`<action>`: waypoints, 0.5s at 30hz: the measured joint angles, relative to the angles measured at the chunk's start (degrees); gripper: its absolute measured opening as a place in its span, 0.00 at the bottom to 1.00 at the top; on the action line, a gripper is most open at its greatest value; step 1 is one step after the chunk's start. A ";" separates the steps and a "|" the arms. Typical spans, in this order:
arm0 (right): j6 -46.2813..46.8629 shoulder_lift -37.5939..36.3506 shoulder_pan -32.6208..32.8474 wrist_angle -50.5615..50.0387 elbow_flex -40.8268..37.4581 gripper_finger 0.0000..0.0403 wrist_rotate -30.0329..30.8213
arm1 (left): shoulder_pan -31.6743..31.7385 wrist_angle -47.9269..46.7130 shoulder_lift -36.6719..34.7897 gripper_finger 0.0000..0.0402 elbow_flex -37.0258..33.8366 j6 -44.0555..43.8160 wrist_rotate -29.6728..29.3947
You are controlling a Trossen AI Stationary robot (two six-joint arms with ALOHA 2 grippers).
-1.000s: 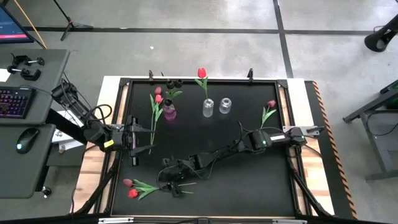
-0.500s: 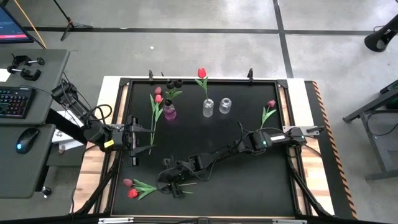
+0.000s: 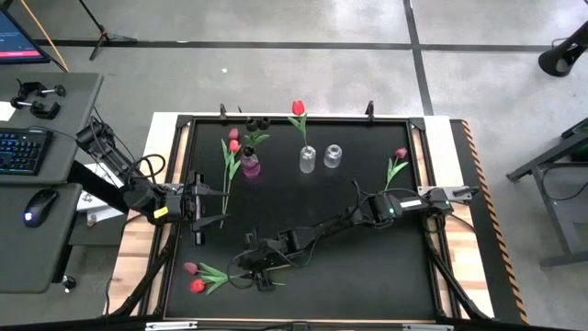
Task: Sort flowers into vase by color
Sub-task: Put the bottom pink flower into the left transparent vase
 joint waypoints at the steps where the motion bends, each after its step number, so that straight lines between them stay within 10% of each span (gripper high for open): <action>1: -0.67 0.00 0.00 0.12 0.00 0.43 -0.01 | -0.01 0.00 0.00 0.56 0.00 0.00 0.00; 9: -2.44 0.00 0.18 -0.58 0.00 0.41 2.47 | 0.00 -0.31 0.00 0.56 0.00 0.00 -0.01; 15: -4.54 -0.09 0.34 -1.27 0.00 0.20 4.44 | 0.00 -0.31 0.00 0.56 0.00 0.00 -0.02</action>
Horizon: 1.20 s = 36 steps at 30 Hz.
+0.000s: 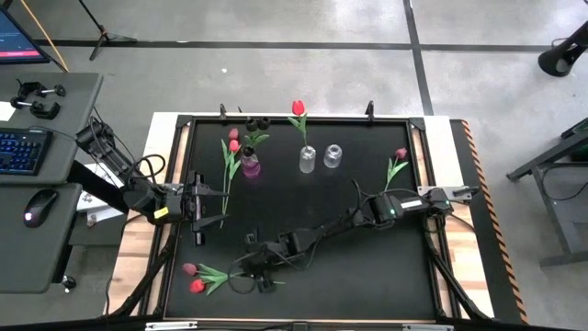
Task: Sort flowers into vase by color
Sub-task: Put the bottom pink flower into the left transparent vase
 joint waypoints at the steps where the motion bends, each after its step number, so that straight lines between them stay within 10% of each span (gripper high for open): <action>1: -0.09 0.00 0.05 0.04 0.00 0.14 0.29 | -0.02 0.00 0.00 0.56 0.00 0.00 0.02; 21: 1.10 -7.64 -1.57 -27.77 -0.20 0.00 15.80 | -0.02 -0.73 0.02 0.56 0.00 -0.09 0.00; 36: -3.74 -14.15 0.25 -26.01 -2.77 0.00 17.57 | -0.04 -0.90 0.02 0.56 -0.02 -1.62 0.00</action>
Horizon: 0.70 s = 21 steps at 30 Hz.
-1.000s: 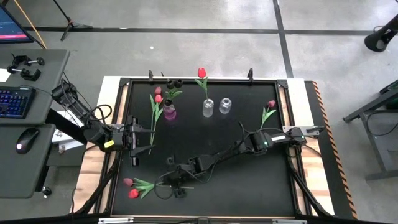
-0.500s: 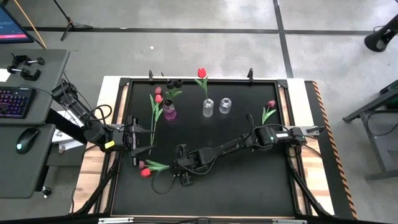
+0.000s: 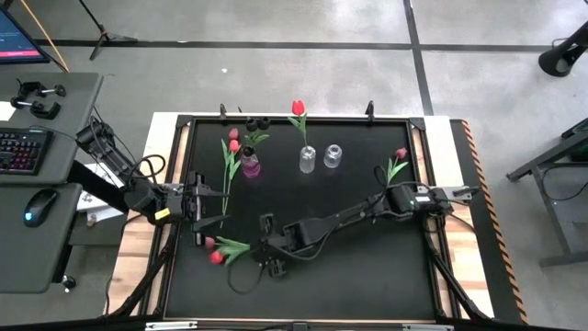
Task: Sort flowers into vase by color
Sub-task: Put the bottom pink flower into the left transparent vase
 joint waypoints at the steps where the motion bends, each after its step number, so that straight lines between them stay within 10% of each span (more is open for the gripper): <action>1: 0.88 -1.23 -0.10 -0.03 -2.01 0.00 0.82 | 0.00 -0.18 0.00 0.56 0.00 0.02 0.00; 11: 13.34 -30.35 1.03 21.48 -42.46 0.00 11.95 | -1.20 0.28 -0.17 0.56 0.00 1.49 0.00; 21: 10.80 -47.57 7.56 88.51 -83.19 0.00 27.84 | 2.20 0.49 0.22 0.56 0.00 1.55 1.07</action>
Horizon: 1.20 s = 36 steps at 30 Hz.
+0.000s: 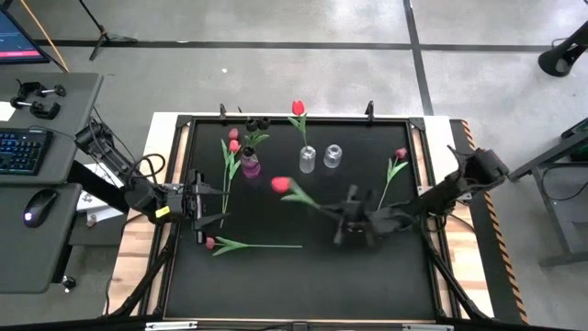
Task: Sort flowers into vase by color
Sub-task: Put the bottom pink flower into the left transparent vase
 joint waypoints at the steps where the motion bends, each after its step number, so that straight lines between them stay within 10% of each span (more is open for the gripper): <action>1: -2.82 0.06 0.15 7.55 -1.87 0.00 0.22 | 0.98 0.00 0.46 0.56 0.00 -0.01 1.19; 6: -15.40 1.97 -1.36 29.69 -2.65 0.00 -7.44 | 7.52 3.51 5.69 0.56 0.00 -2.00 11.09; 18: -20.14 13.50 -5.55 13.02 19.77 0.00 -20.21 | 17.51 26.04 26.64 0.56 0.01 -2.40 23.26; 36: -19.80 20.24 -7.32 9.90 27.30 0.00 -25.17 | 17.69 35.53 31.03 0.56 0.04 -3.12 31.15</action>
